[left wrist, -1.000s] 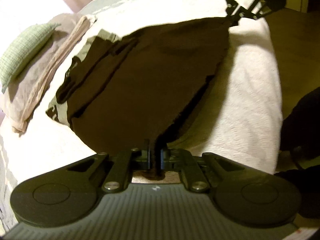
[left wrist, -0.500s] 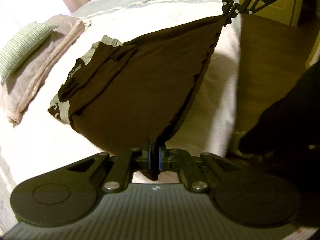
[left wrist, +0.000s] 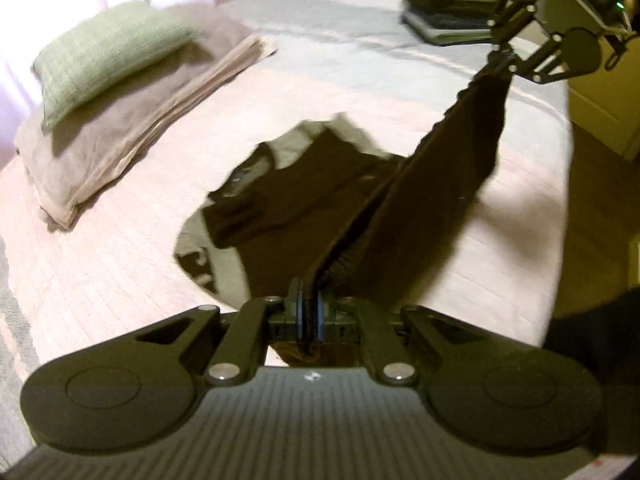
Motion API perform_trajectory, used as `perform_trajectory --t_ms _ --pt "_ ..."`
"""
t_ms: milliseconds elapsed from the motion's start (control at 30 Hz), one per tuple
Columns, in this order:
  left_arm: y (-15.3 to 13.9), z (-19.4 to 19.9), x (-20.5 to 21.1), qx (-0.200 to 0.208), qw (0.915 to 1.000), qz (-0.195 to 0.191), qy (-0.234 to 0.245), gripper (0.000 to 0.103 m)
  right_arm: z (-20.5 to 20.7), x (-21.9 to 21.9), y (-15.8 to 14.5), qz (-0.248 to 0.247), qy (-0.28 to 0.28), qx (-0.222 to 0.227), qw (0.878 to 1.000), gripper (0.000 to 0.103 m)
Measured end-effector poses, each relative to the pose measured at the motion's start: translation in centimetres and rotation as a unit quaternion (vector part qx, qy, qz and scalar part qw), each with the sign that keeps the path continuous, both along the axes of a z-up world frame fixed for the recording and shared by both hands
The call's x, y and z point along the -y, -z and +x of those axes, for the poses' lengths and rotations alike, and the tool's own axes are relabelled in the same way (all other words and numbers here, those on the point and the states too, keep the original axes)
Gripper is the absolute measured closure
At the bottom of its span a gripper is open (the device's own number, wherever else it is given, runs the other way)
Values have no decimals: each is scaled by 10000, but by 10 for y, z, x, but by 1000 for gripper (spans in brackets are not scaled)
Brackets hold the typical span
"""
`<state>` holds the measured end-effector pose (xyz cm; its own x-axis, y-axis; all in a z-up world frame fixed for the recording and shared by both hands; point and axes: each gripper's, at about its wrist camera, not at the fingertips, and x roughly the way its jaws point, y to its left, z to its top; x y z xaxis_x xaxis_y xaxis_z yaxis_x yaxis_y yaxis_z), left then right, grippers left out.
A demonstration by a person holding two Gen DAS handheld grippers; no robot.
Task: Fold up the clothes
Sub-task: 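Lift the hem with both grippers, fold it toward the collar, release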
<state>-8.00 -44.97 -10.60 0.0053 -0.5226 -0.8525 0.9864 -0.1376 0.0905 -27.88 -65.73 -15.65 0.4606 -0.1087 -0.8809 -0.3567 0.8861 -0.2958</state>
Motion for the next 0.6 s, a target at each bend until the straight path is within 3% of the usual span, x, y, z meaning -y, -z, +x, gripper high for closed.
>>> perform_trajectory --t_ms 233,600 --pt "44 96 102 -473 9959 573 -514 99 91 106 37 877 55 -484 9950 103" --pt "135 190 191 -998 9850 1148 -809 99 171 187 102 1401 678 -950 9832 103"
